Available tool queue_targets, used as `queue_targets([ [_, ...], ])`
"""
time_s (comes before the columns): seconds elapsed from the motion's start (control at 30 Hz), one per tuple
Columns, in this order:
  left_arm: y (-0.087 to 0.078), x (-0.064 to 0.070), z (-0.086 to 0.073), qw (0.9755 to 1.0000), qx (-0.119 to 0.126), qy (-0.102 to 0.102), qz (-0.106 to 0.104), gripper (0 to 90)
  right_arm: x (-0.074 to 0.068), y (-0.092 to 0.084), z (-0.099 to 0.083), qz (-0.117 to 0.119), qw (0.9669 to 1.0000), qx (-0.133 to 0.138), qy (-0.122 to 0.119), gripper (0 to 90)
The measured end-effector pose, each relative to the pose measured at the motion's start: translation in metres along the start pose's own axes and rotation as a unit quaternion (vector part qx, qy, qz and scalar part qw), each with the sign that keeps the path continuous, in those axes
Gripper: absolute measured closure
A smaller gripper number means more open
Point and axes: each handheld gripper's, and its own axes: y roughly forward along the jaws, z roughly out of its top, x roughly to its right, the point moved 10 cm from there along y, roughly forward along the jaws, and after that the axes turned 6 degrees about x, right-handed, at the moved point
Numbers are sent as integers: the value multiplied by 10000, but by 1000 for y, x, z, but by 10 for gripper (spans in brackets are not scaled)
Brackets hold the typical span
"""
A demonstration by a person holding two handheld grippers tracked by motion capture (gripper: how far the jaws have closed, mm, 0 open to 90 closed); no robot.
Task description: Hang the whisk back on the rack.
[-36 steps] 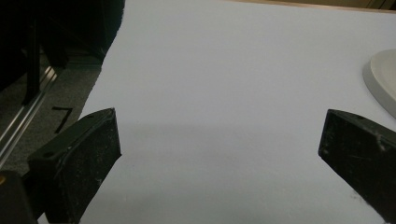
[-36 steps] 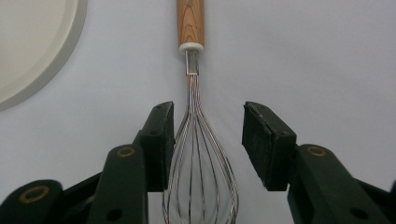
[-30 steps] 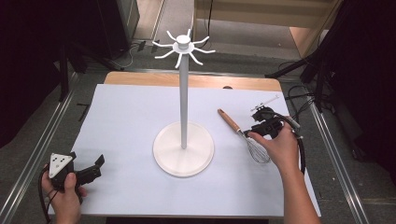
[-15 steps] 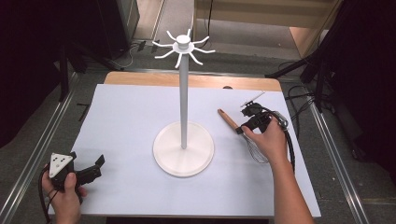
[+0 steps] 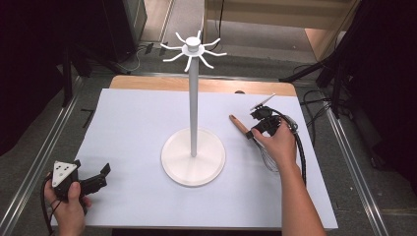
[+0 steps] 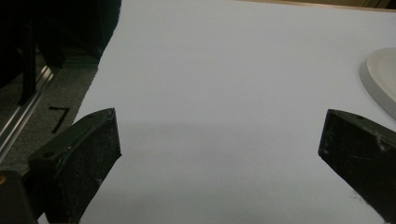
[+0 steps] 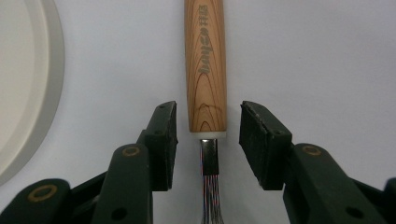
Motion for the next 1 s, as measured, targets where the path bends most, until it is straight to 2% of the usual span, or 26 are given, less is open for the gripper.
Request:
queue_targets([
  [0.03,0,0,0,10000,-1,5,-3,0,1,2,0,-36,10000,-54,-20,588],
  [0.13,0,0,0,10000,1,4,-2,0,1,6,4,-17,9998,-130,125,607],
  [0.23,0,0,0,10000,-11,18,0,0,1,8,5,-36,9998,-177,130,612],
  [0.3,0,1,0,10000,-13,15,-5,0,-1,12,5,-31,9996,-287,59,676],
  [0.47,0,1,0,10000,-16,16,-4,0,-1,15,6,-29,9992,-373,120,684],
  [0.53,0,1,0,10000,-18,27,-4,0,-1,19,4,-43,9986,-490,187,690],
  [0.63,0,1,0,10000,-13,25,-1,0,-3,21,4,-179,9977,-631,174,691],
  [0.7,0,1,0,10000,-23,36,-4,0,-2,22,4,-229,9977,-628,113,693],
  [0.77,0,1,0,10000,-23,48,3,0,-6,23,4,-521,9960,-722,9,696],
  [0.8,1,1,-1,10000,-32,54,16,2,-6,23,4,-567,9956,-750,-24,697],
  [1.0,0,1,-1,10000,-30,68,16,2,-6,25,7,-591,9921,-1105,110,694],
])
